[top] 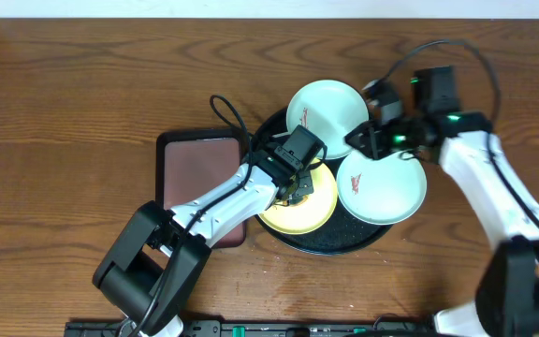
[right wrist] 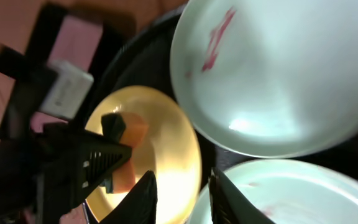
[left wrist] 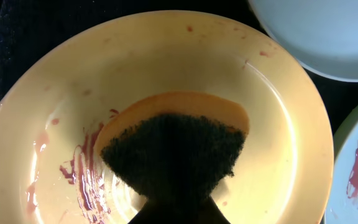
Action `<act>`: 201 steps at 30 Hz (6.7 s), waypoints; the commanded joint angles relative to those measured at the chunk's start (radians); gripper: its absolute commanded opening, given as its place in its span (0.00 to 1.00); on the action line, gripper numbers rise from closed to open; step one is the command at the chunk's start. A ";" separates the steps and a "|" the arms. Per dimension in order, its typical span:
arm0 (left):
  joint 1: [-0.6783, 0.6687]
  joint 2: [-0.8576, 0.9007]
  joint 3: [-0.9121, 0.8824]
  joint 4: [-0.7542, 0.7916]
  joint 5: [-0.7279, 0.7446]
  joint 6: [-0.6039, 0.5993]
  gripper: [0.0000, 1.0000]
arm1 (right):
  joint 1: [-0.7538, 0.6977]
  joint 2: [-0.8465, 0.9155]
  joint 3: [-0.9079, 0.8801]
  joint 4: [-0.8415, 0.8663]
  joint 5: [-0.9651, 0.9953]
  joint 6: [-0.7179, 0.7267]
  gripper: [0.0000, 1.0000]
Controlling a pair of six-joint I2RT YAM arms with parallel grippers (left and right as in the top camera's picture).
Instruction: Clean dirty plates on tray and stack at the side
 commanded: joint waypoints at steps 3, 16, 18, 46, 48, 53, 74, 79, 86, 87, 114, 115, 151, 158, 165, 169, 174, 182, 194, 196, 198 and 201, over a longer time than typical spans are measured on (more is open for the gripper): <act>0.004 0.004 -0.002 -0.002 -0.013 0.007 0.07 | 0.106 0.107 0.018 0.013 0.128 -0.006 0.28; 0.004 0.004 -0.002 -0.002 -0.013 0.007 0.08 | 0.188 0.204 0.017 0.037 0.200 0.004 0.28; 0.004 0.004 -0.002 -0.002 -0.013 0.007 0.07 | 0.196 0.210 0.017 0.036 0.201 0.004 0.29; 0.004 0.004 -0.002 -0.001 -0.013 0.018 0.08 | 0.228 0.230 -0.022 0.059 0.322 -0.007 0.26; 0.004 0.004 -0.002 -0.001 -0.013 0.018 0.08 | 0.228 0.230 -0.022 0.060 0.341 -0.007 0.26; 0.004 0.004 -0.002 -0.001 -0.013 0.018 0.07 | 0.228 0.230 -0.022 0.059 0.354 -0.007 0.25; 0.004 0.004 -0.002 0.001 -0.013 0.018 0.07 | 0.254 0.281 -0.021 0.067 0.354 -0.006 0.03; 0.004 0.004 -0.002 0.031 -0.009 0.018 0.07 | 0.254 0.281 -0.021 0.067 0.353 -0.001 0.01; -0.018 0.015 -0.002 0.095 0.035 0.018 0.07 | 0.254 0.281 -0.021 0.066 0.350 0.013 0.01; -0.018 0.019 -0.002 0.094 0.035 0.018 0.07 | 0.254 0.281 -0.021 0.066 0.349 0.013 0.01; -0.018 0.025 -0.002 0.081 -0.020 0.037 0.31 | 0.254 0.281 -0.015 0.058 0.350 0.016 0.02; -0.018 0.025 -0.002 0.081 -0.020 0.036 0.31 | 0.254 0.281 -0.014 0.056 0.350 0.016 0.02; -0.017 -0.066 0.000 -0.192 -0.409 -0.021 0.07 | 0.254 0.281 -0.012 0.048 0.349 0.032 0.01; -0.018 -0.107 0.000 -0.222 -0.408 -0.021 0.07 | 0.254 0.281 -0.012 0.034 0.350 0.031 0.01; -0.019 -0.072 0.000 0.021 -0.103 -0.021 0.07 | 0.254 0.281 -0.012 0.032 0.350 0.031 0.01; -0.014 -0.016 0.000 0.051 -0.101 -0.021 0.07 | 0.254 0.281 -0.012 0.023 0.351 0.031 0.01; -0.010 0.057 0.000 0.014 -0.102 -0.025 0.08 | 0.254 0.281 -0.012 0.025 0.351 0.031 0.01; -0.008 0.076 0.000 -0.070 -0.259 -0.040 0.08 | 0.254 0.281 -0.012 0.025 0.354 0.031 0.01; 0.027 0.033 0.069 -0.261 -0.361 0.013 0.08 | 0.253 0.281 -0.012 0.025 0.358 0.030 0.01; 0.027 0.033 0.069 -0.267 -0.372 0.038 0.07 | 0.253 0.281 -0.012 0.024 0.358 0.031 0.01; 0.027 0.030 0.071 -0.260 -0.341 0.037 0.08 | 0.253 0.281 -0.012 0.025 0.358 0.031 0.01; 0.027 0.018 0.079 -0.220 -0.188 0.037 0.08 | 0.253 0.281 -0.012 0.025 0.358 0.031 0.01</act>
